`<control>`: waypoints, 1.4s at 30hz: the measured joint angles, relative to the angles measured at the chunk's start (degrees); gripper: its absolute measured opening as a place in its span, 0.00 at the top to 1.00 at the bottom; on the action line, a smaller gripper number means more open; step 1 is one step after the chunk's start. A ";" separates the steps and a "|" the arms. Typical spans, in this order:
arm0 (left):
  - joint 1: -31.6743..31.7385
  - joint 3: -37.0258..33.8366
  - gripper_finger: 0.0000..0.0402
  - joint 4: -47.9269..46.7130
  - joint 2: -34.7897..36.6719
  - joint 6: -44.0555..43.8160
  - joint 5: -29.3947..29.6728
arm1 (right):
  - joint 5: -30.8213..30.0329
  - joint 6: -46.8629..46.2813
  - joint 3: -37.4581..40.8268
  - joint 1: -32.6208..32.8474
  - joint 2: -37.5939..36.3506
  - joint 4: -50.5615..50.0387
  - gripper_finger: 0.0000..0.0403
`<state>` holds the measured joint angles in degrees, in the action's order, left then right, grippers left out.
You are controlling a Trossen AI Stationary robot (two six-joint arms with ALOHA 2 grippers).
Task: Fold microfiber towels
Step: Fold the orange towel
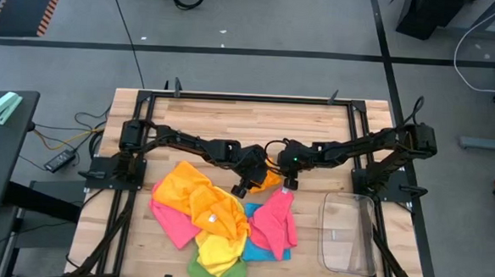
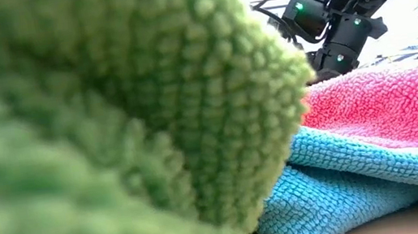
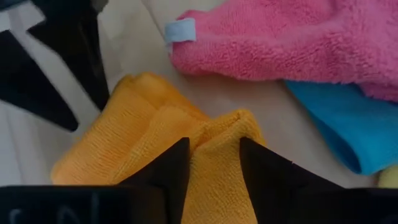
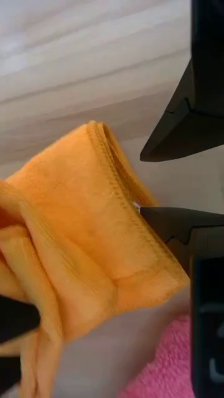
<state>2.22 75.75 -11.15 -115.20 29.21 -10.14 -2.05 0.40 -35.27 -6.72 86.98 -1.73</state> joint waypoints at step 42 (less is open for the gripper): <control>1.09 4.65 0.99 2.78 -4.00 0.06 6.09 | 2.79 0.22 0.04 0.52 4.59 4.98 0.66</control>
<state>3.31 80.40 -8.38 -119.20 29.27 -4.05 0.73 0.62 -35.22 -6.20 91.57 3.25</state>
